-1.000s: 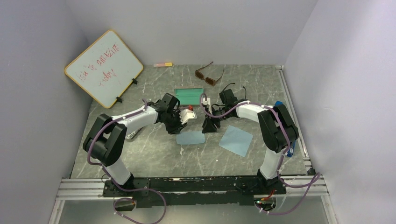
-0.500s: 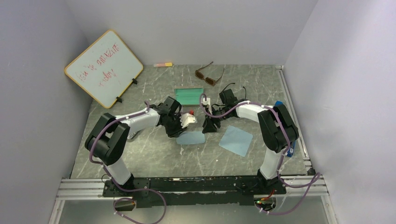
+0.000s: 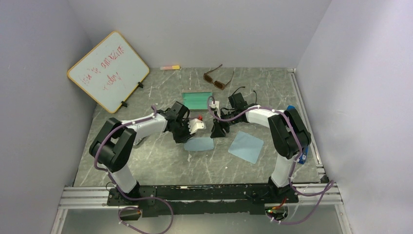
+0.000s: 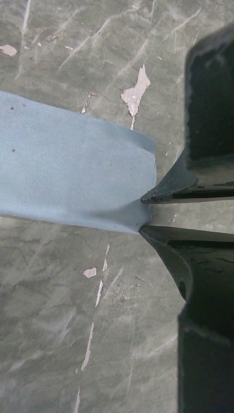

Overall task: Organize the sunglasses
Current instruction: Fold the glasses cleaning cloth at the center of the board.

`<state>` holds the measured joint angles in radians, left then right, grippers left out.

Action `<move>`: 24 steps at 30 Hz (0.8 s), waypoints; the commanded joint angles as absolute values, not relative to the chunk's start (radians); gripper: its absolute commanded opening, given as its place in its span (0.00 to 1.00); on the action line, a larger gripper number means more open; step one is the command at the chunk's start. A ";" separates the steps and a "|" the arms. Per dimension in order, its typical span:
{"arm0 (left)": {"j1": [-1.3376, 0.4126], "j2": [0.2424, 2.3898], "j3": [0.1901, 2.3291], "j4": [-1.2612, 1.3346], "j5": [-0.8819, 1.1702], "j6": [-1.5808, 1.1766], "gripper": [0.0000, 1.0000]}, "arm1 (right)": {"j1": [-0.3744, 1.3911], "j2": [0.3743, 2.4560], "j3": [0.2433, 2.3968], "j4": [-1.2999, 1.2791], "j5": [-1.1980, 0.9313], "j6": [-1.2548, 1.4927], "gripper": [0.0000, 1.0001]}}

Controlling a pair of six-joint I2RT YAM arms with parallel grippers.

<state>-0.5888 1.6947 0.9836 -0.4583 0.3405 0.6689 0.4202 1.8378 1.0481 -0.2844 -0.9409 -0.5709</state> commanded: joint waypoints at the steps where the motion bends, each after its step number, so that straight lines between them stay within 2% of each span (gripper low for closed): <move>1: -0.595 1.692 0.985 -0.430 0.332 0.664 0.29 | 0.419 1.845 1.063 -0.249 -0.931 -0.555 0.46; 3: -0.597 1.696 0.989 -0.432 0.330 0.664 0.28 | 0.419 1.845 1.063 -0.248 -0.928 -0.555 0.46; 5: -0.597 1.697 0.990 -0.435 0.328 0.666 0.19 | 0.419 1.846 1.062 -0.249 -0.923 -0.555 0.46; 7: -0.598 1.696 0.991 -0.436 0.322 0.665 0.06 | 0.419 1.845 1.062 -0.250 -0.920 -0.556 0.46; 24: -0.597 1.656 1.001 -0.473 0.292 0.651 0.05 | 0.420 1.859 1.077 -0.281 -0.925 -0.572 0.44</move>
<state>-0.5934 1.6871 0.9836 -0.4599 0.3012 0.6651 0.4202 1.8507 1.0481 -0.2836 -0.9157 -0.5571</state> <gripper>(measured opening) 0.057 0.439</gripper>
